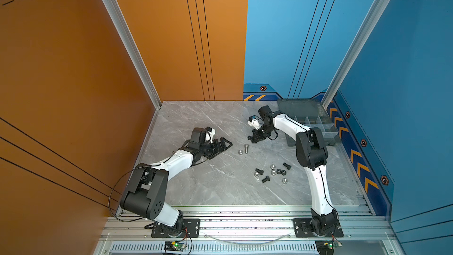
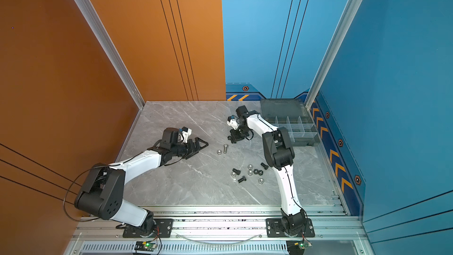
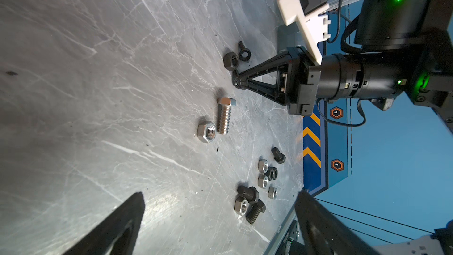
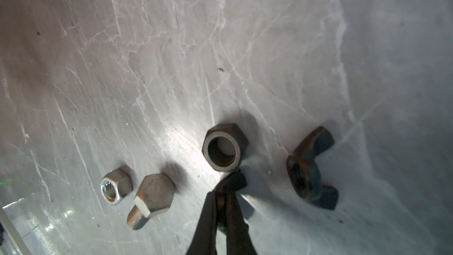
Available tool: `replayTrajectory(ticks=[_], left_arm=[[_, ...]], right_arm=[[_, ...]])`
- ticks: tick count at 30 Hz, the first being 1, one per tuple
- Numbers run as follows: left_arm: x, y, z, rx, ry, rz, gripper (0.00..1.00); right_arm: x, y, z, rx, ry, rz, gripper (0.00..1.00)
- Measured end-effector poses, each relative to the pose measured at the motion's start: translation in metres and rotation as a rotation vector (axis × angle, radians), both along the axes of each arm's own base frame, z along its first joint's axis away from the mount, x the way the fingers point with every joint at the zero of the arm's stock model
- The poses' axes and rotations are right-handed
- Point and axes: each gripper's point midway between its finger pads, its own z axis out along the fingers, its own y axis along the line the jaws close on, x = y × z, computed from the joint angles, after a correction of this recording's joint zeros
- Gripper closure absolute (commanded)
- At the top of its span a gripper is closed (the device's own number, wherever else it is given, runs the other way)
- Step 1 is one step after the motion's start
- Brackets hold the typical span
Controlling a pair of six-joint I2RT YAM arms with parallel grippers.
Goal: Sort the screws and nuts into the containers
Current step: 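Lower the right gripper and close it on the black wing nut, then carry the black wing nut with the right gripper to the box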
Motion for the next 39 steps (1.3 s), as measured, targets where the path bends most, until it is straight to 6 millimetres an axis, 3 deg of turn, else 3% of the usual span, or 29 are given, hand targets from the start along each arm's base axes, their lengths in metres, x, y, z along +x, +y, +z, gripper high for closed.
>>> replayTrajectory(ticks=[7,13,17,28,31,39], left_arm=[[0.000,0.002,-0.001,-0.001,0.002,0.004,0.02],[-0.002,0.003,-0.001,-0.004,0.007,0.008,0.02],[-0.001,0.004,-0.001,-0.005,0.006,0.013,0.02],[-0.001,0.004,0.004,-0.009,-0.007,0.013,0.02],[-0.001,0.004,0.004,-0.009,-0.006,0.013,0.02],[-0.001,0.004,0.004,-0.009,-0.006,0.013,0.02]], right_arm=[[0.011,-0.027,0.037,0.128,-0.036,-0.121,1.00],[0.033,-0.081,0.075,0.210,-0.122,-0.283,1.00],[0.047,-0.122,0.089,0.221,-0.167,-0.402,1.00],[0.068,-0.247,0.093,0.088,-0.250,-0.808,1.00],[0.068,-0.269,0.095,0.044,-0.275,-0.887,1.00],[0.068,-0.297,0.090,-0.056,-0.301,-0.996,1.00]])
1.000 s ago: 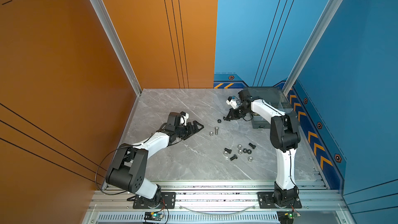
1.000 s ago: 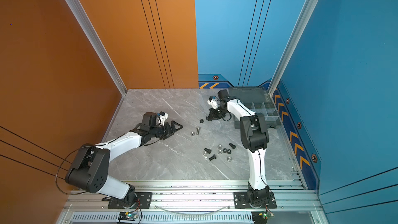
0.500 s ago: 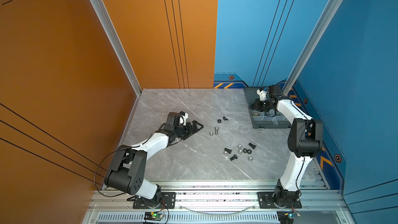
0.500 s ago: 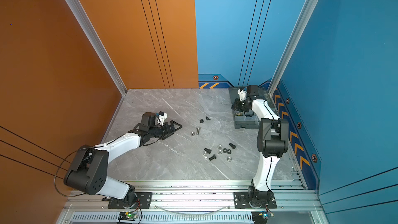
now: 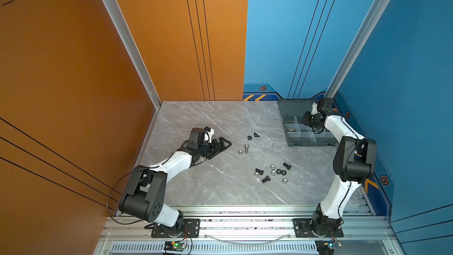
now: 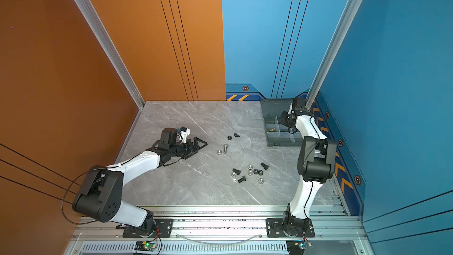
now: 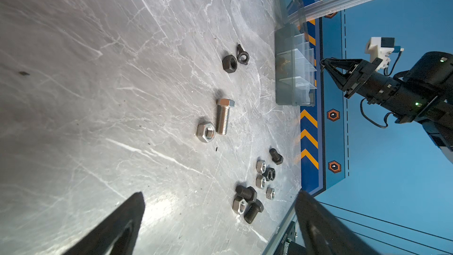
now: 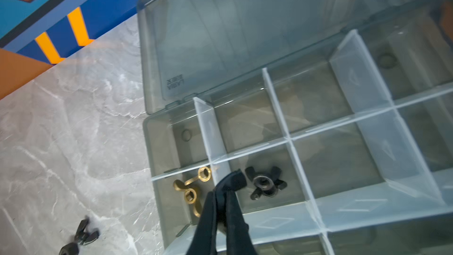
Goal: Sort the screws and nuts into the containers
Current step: 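Carry the black wing nut with the right gripper to the box, then open the right gripper to drop the wing nut into the black wing nut compartment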
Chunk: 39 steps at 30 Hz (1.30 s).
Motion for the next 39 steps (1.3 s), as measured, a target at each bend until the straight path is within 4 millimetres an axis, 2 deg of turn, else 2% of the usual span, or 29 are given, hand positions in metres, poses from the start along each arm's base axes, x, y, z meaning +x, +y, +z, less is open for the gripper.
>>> replayTrajectory(ticks=[8,16,23,31,39], left_arm=[[0.000,0.000,0.000,0.000,0.000,0.000,0.02],[0.000,0.000,0.000,0.000,0.001,0.000,0.02],[0.000,0.000,-0.001,0.001,0.003,0.000,0.02],[0.000,0.000,-0.001,0.001,0.003,0.000,0.02],[0.000,0.000,-0.001,0.001,0.003,0.000,0.02]], right_arm=[[-0.002,-0.018,-0.002,-0.028,0.009,-0.068,1.00],[-0.002,-0.021,-0.026,-0.026,0.059,-0.088,1.00],[-0.003,-0.021,-0.037,-0.028,0.082,-0.090,1.00],[-0.003,-0.020,-0.048,-0.024,0.104,-0.089,0.74],[-0.002,-0.020,-0.045,-0.021,0.098,-0.093,0.69]])
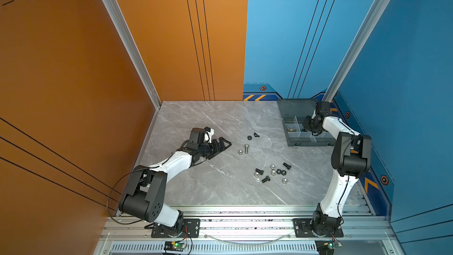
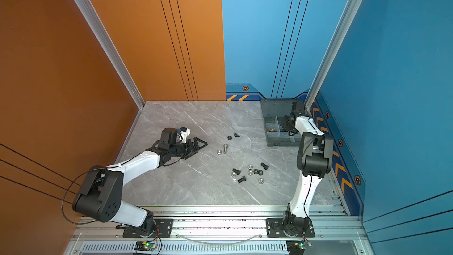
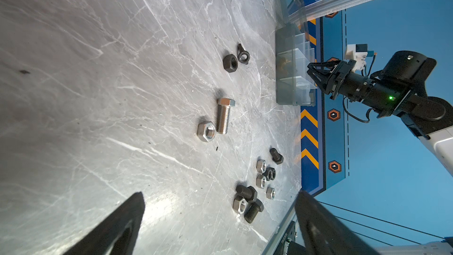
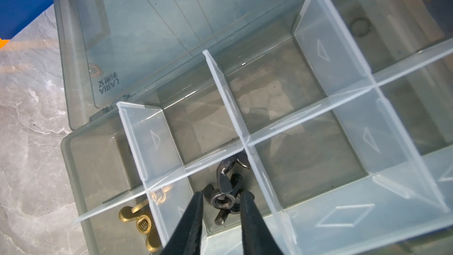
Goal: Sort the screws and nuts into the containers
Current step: 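Open the right gripper to drop the wing nut into the black wing nut compartment, then move the right gripper back over the pile to the last black wing nut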
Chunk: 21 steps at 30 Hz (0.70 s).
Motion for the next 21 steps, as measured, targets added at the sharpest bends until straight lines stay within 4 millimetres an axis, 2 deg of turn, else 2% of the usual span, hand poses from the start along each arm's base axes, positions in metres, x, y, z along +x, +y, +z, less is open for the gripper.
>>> replayTrajectory(ticks=[5,10,14,16,21], left_arm=[[0.000,0.000,0.000,0.000,-0.001,0.000,0.02],[0.000,0.000,0.000,0.000,-0.001,0.000,0.02],[0.000,0.000,0.000,0.000,-0.001,0.000,0.02],[0.000,0.000,0.000,0.000,-0.001,0.000,0.02],[0.000,0.000,0.000,0.000,-0.001,0.000,0.02]], right_arm=[[0.000,0.008,0.014,0.011,-0.028,0.027,0.68],[-0.002,0.042,0.059,0.034,-0.120,0.136,0.65],[-0.006,0.103,0.093,0.058,-0.187,0.346,0.65],[-0.009,0.136,0.099,0.063,-0.196,0.461,0.64],[-0.019,0.211,0.097,0.058,-0.170,0.745,0.63]])
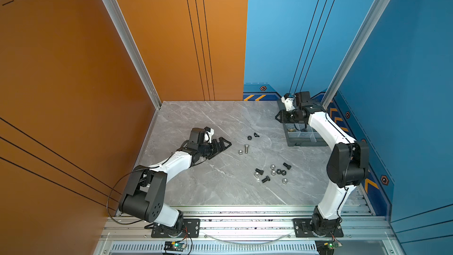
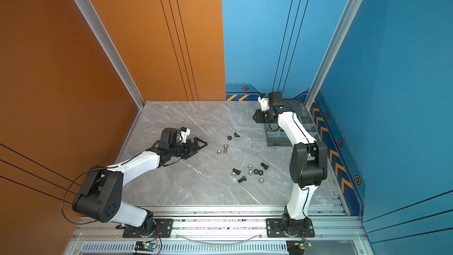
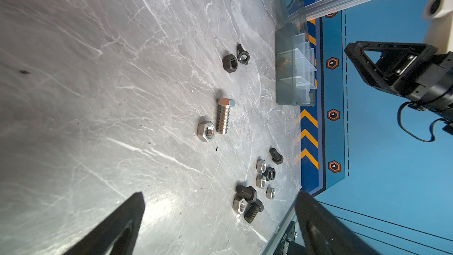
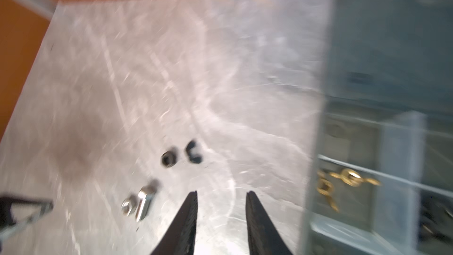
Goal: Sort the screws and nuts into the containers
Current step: 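Move the right gripper back over the pile to the last black wing nut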
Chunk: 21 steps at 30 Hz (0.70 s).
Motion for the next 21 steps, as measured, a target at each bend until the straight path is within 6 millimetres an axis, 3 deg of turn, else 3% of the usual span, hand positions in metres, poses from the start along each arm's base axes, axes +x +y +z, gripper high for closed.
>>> replayTrajectory(ticks=[3,7,15,21], left_arm=[[0.000,0.000,0.000,0.000,0.000,0.000,0.02],[0.000,0.000,0.000,0.000,0.000,0.000,0.02],[0.000,0.000,0.000,0.000,0.000,0.000,0.02],[0.000,0.000,0.000,0.000,0.000,0.000,0.02]], right_arm=[[-0.002,0.029,-0.012,-0.022,0.018,0.099,0.62],[-0.001,0.050,-0.041,-0.044,0.084,0.165,0.60],[-0.001,0.067,-0.096,-0.073,0.199,0.204,0.58],[-0.005,0.078,-0.109,-0.082,0.228,0.226,0.58]])
